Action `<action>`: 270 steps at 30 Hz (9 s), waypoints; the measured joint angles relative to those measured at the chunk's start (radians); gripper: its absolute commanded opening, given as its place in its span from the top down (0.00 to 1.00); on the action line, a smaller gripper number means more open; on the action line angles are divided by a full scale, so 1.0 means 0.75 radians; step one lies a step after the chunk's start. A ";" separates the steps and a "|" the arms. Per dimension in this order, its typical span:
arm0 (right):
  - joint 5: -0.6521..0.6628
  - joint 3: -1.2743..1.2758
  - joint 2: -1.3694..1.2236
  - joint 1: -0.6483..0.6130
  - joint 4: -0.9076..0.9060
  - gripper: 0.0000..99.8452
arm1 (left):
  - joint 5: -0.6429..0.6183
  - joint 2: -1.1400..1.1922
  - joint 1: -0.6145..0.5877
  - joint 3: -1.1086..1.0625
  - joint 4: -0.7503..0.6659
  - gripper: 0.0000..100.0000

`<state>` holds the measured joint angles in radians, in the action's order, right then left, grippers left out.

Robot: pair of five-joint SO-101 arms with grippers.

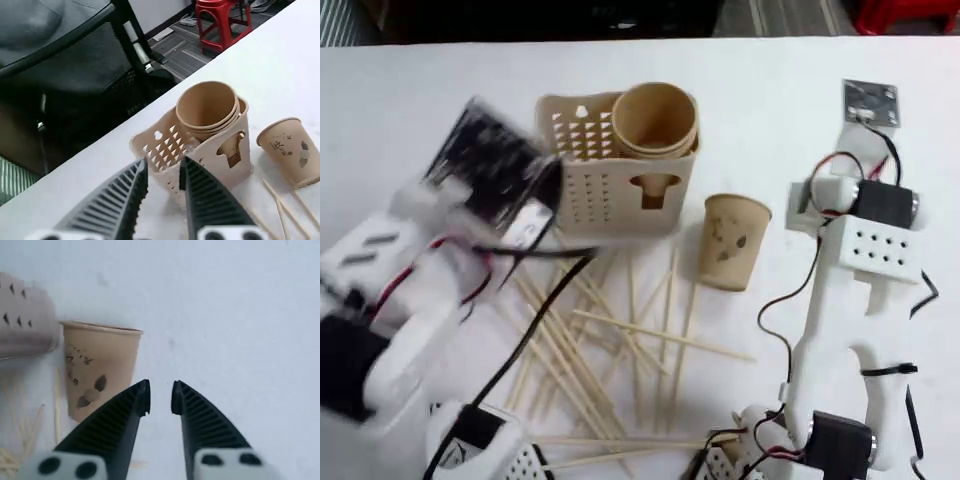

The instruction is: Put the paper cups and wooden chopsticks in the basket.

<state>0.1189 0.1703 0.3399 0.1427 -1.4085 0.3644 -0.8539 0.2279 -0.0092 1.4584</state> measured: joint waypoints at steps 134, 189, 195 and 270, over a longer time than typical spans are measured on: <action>0.260 -0.671 -0.953 -0.125 -0.346 0.99 | 0.002 -1.242 -0.734 -1.518 -0.278 0.84; 0.583 -0.299 -0.438 -0.106 -0.376 0.98 | 0.025 1.056 -0.751 0.113 0.063 0.73; 0.583 -0.299 -0.438 -0.106 -0.376 0.98 | 0.008 1.438 -0.831 0.491 0.147 0.73; 0.593 -1.266 -0.194 -0.608 -0.329 0.98 | 0.119 0.477 -0.691 -0.237 0.098 0.98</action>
<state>0.5639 -0.7795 0.1941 -0.3130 -1.6556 0.4534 -0.4964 -0.2908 -0.1872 1.5321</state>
